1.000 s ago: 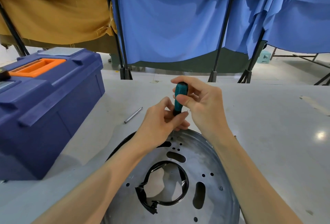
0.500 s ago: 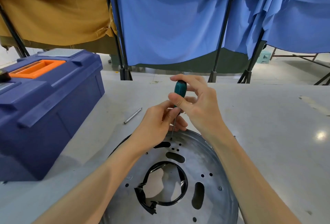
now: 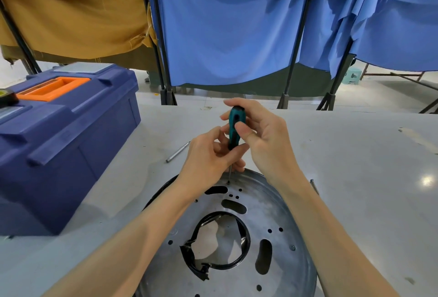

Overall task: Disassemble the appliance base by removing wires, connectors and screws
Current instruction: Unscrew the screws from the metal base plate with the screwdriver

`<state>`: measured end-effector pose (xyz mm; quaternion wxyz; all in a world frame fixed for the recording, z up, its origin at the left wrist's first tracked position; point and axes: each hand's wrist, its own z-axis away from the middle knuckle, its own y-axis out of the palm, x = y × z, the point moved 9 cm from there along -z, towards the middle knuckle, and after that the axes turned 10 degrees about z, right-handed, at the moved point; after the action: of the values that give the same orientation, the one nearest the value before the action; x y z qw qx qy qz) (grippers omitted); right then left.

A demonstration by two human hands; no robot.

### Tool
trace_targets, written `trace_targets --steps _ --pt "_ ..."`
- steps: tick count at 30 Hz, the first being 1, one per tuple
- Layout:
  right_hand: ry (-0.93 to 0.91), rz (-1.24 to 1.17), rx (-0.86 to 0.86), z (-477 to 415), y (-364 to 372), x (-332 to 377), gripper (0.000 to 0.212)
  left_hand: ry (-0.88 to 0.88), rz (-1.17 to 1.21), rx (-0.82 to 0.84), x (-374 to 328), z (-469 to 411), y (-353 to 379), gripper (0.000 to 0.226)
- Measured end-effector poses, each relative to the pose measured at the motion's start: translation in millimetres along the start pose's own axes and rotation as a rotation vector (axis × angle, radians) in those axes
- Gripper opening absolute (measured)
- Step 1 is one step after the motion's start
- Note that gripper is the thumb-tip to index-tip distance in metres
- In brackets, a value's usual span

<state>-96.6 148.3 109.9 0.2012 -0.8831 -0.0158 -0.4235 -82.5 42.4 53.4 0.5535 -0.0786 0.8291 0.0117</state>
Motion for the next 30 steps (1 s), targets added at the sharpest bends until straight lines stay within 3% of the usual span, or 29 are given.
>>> trace_targets --steps 7,10,14,20,23,25,30 --pt "0.014 0.089 -0.129 -1 -14 -3 0.033 -0.038 0.045 0.114 2 3 10 0.023" --pt "0.043 0.085 -0.149 0 -18 -8 0.042 -0.062 0.043 0.153 2 3 12 0.025" --pt "0.054 0.028 -0.1 0 -15 -10 0.052 -0.002 -0.118 0.125 -2 3 12 0.009" --pt "-0.01 0.003 0.014 1 2 2 0.03 0.008 -0.081 -0.012 -4 4 -1 0.022" --pt "0.014 0.08 -0.077 0 -7 -2 0.037 -0.022 -0.011 -0.008 -2 4 1 0.03" --pt "0.014 0.106 -0.121 0 -13 -3 0.043 -0.027 -0.003 0.047 -2 5 5 0.019" --pt "0.036 0.09 -0.084 -1 -11 -6 0.054 -0.005 -0.125 0.112 -4 5 11 0.016"
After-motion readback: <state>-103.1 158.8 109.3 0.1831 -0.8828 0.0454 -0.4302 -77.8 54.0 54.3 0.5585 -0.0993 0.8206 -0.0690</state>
